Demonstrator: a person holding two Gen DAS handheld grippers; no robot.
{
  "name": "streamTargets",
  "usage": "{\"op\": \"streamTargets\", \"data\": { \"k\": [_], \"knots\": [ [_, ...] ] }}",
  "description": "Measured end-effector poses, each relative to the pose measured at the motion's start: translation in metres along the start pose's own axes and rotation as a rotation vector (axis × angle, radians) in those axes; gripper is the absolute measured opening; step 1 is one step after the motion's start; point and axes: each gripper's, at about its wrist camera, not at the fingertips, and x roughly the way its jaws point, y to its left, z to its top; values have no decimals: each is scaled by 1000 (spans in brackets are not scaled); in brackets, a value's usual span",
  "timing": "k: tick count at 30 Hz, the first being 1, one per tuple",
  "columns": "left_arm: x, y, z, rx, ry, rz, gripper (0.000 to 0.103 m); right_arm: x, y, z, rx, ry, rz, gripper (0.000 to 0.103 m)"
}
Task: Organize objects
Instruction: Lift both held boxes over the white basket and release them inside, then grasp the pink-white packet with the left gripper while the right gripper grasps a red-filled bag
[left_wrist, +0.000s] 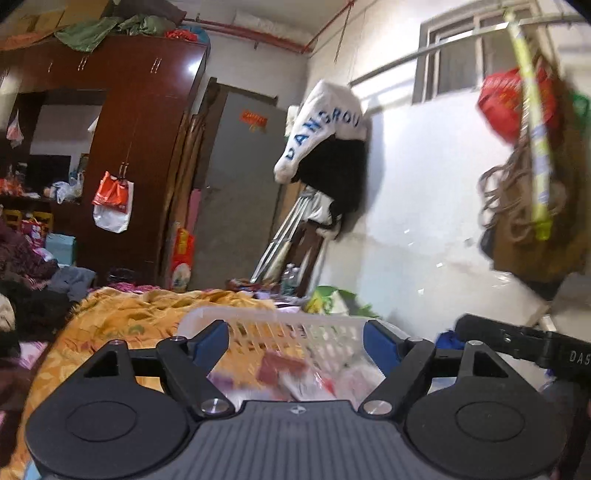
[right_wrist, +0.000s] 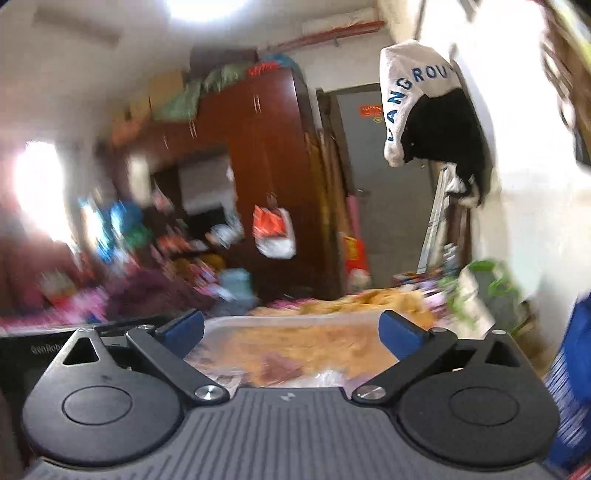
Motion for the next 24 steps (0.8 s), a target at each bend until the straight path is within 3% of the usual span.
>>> {"op": "streamTargets", "data": {
  "k": [2,7,11,14,19,22,24],
  "knots": [
    [-17,3,-16,-3,15,-14,92,-11,-3,-24,24,73,64,103],
    [-13,23,-59,-13,164,79,93,1,3,-80,7,326,134,103],
    [5,41,-71,-67,248,110,92,10,12,-88,-39,351,145,96],
    [9,44,-78,-47,287,116,92,18,24,-91,-98,402,164,92],
    [8,45,-77,-25,308,120,92,18,36,-96,-186,431,192,72],
    [7,42,-79,-8,321,125,92,25,35,-96,-182,482,195,56],
    [9,43,-81,1,330,133,92,30,32,-95,-172,497,201,52]
  ]
}}
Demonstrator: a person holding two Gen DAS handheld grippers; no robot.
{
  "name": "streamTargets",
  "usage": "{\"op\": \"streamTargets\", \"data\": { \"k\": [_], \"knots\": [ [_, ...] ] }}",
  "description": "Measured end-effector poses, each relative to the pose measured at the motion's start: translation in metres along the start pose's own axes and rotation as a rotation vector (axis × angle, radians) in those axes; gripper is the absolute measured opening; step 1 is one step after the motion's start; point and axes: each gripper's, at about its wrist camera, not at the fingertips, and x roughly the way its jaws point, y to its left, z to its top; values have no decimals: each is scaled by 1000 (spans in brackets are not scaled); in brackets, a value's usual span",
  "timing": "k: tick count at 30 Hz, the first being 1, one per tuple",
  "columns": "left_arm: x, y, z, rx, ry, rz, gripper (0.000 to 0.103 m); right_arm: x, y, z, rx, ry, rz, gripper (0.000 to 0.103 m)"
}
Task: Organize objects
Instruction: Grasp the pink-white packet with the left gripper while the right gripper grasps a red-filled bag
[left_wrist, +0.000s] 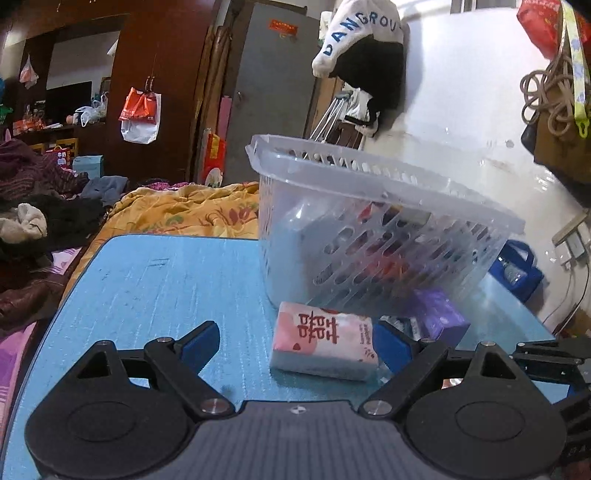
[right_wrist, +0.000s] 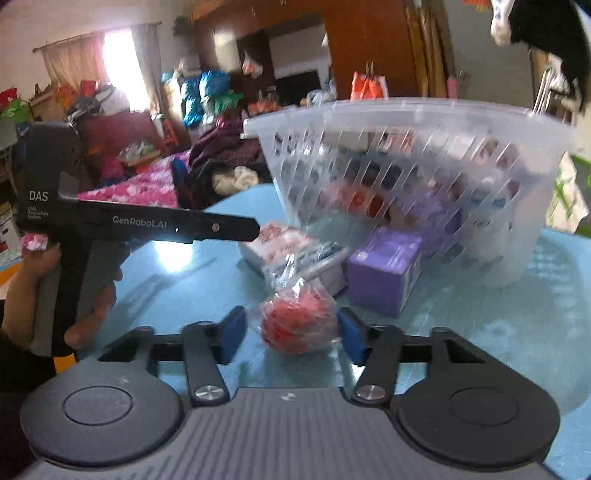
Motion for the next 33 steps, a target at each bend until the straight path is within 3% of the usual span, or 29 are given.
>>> {"op": "streamTargets", "data": {
  "k": [5,10,23,25,31,33],
  "knots": [
    [7,3,-2,-9,27,-3,92,-14,-10,-5,47,-107,18,49],
    [12,-10,-4,60,56,21,92,-28,-9,-10,47,-217,-21,49],
    [27,-40,-3,112,96,41,91,-25,-13,-7,63,-225,-19,49],
    [20,-43,-5,120,65,58,91,-26,-12,-8,62,-230,-19,50],
    [9,-41,-11,141,75,35,91,-26,-12,-8,59,-226,-18,50],
    [11,-39,-10,129,86,19,85,-26,-12,-8,57,-228,-20,50]
  ]
}}
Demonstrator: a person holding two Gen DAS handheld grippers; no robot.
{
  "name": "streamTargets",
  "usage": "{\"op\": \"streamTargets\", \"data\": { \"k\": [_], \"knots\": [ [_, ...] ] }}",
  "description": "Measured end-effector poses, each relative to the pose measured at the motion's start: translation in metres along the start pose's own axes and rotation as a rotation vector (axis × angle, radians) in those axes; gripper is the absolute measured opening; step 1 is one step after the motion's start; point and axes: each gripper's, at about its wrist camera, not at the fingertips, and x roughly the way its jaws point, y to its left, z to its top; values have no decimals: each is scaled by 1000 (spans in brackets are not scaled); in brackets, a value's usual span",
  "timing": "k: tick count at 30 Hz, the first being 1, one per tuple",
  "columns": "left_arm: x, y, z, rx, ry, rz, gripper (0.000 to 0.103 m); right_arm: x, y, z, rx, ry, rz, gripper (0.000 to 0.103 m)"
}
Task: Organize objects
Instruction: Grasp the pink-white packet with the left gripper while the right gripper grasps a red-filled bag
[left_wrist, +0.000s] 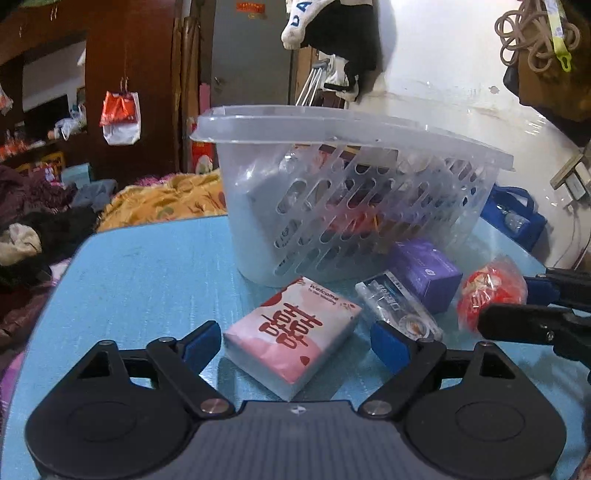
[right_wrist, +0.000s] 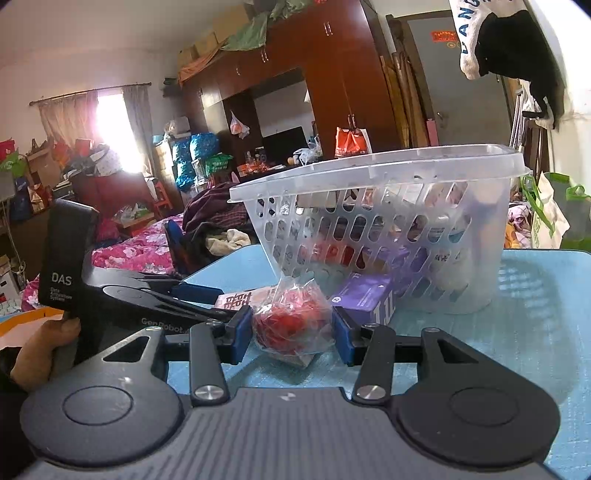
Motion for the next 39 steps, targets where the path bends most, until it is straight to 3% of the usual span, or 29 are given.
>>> {"op": "streamTargets", "data": {
  "k": [2,6,15,27,39],
  "knots": [
    [-1,0,0,4,-9,13,76,0,-2,0,5,-2,1,50],
    [-10,3,-2,-1,-62,-10,72,-1,-2,0,3,-10,-2,50],
    [-20,19,-4,-88,-152,-84,69,-14,-9,-1,29,-100,-25,50],
    [-28,20,-11,-83,-201,-100,64,-16,-14,1,58,-132,-28,50],
    [-46,19,-17,-62,-307,-116,62,-25,-14,0,58,-178,-36,50]
  ]
}}
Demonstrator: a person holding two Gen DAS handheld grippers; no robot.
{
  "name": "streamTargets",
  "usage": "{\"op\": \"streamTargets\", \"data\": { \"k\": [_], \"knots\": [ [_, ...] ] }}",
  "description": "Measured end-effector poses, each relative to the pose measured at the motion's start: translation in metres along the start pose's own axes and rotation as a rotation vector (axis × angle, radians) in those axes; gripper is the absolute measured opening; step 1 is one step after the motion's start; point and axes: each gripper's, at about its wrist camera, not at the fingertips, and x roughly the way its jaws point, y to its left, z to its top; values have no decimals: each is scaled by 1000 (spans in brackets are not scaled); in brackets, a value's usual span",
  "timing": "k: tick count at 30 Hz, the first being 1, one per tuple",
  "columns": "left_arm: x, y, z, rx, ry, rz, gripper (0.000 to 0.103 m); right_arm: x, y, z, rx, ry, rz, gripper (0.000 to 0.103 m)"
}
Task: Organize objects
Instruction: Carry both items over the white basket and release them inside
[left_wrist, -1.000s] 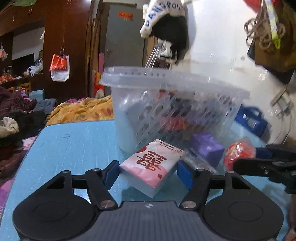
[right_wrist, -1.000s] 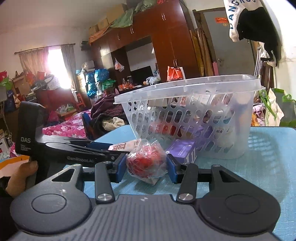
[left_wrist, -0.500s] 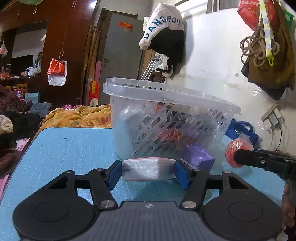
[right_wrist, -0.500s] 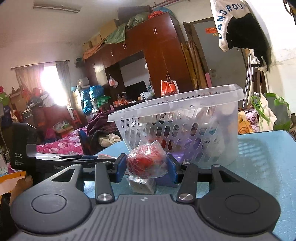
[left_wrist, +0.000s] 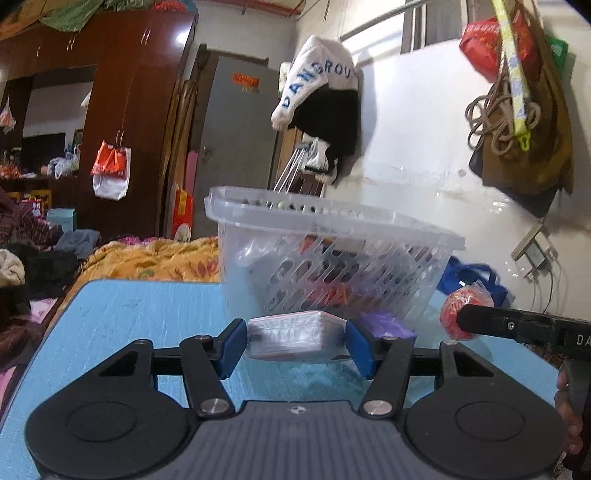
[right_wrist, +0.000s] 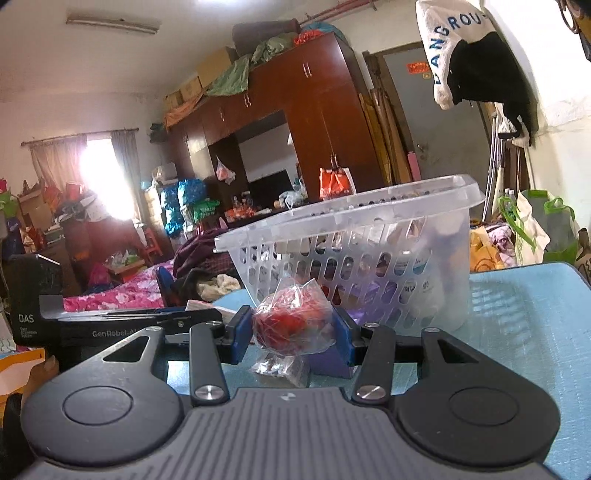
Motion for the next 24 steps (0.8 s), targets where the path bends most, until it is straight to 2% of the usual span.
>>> {"op": "streamTargets", "data": {
  "k": [3,6,11,14,16,17,20,22,24],
  "knots": [
    [-18,0,3,-29,-81,-40,62,-7,-1,4,25,-14,10,50],
    [-38,-7,13,-35,-163,-77,62,-18,10,16,-22,-61,-3,50],
    [-35,-21,64,-38,-212,-96,62,-12,21,69,-101,-96,-62,50],
    [-4,-25,100,-58,-183,-73,60,12,15,106,-127,-75,-144,50],
    [21,-24,119,-77,-146,-36,40,37,7,124,-146,-37,-207,50],
    [32,-23,127,-90,-129,-23,37,47,3,128,-153,-22,-221,50],
    [68,-20,136,-104,-67,25,39,79,-9,132,-155,49,-262,52],
    [93,-17,135,-95,-5,95,45,99,-10,128,-182,100,-324,53],
    [106,-7,132,-119,47,137,52,102,-10,126,-175,112,-339,57]
  ]
}}
